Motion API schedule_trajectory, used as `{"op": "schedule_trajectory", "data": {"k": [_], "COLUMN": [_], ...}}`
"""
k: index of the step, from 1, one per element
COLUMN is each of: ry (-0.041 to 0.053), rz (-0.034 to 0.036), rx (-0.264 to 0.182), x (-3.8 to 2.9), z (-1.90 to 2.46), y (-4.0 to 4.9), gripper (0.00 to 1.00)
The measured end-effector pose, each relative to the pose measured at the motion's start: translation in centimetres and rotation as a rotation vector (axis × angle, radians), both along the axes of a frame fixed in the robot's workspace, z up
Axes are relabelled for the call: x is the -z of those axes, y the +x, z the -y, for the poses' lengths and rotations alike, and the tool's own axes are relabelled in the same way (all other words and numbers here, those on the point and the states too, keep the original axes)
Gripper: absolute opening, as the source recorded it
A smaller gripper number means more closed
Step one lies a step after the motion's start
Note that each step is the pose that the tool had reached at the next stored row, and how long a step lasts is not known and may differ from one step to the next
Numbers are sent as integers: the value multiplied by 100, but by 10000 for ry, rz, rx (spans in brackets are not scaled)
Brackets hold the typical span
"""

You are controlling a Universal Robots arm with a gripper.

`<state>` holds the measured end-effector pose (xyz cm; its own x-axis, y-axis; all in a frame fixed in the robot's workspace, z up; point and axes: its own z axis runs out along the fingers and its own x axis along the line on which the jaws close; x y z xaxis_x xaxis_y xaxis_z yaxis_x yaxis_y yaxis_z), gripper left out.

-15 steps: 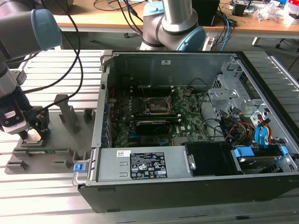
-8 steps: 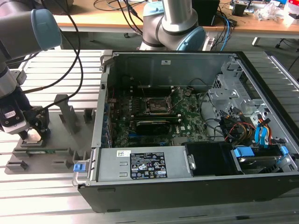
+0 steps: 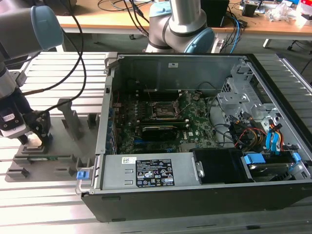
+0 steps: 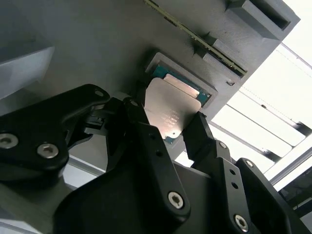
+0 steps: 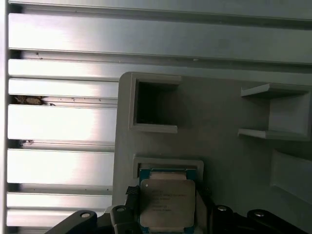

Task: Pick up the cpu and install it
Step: 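Pick up the cpu and move it towards the insertion slot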

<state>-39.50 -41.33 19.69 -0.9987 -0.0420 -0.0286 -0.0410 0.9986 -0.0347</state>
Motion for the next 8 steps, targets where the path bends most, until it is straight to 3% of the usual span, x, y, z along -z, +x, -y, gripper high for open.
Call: {"op": "schedule_trajectory", "data": {"k": [8], "ry": [-1], "rz": [0], "rx": [0], "x": [-89], "z": [0], "y": [0], "gripper": [55]}}
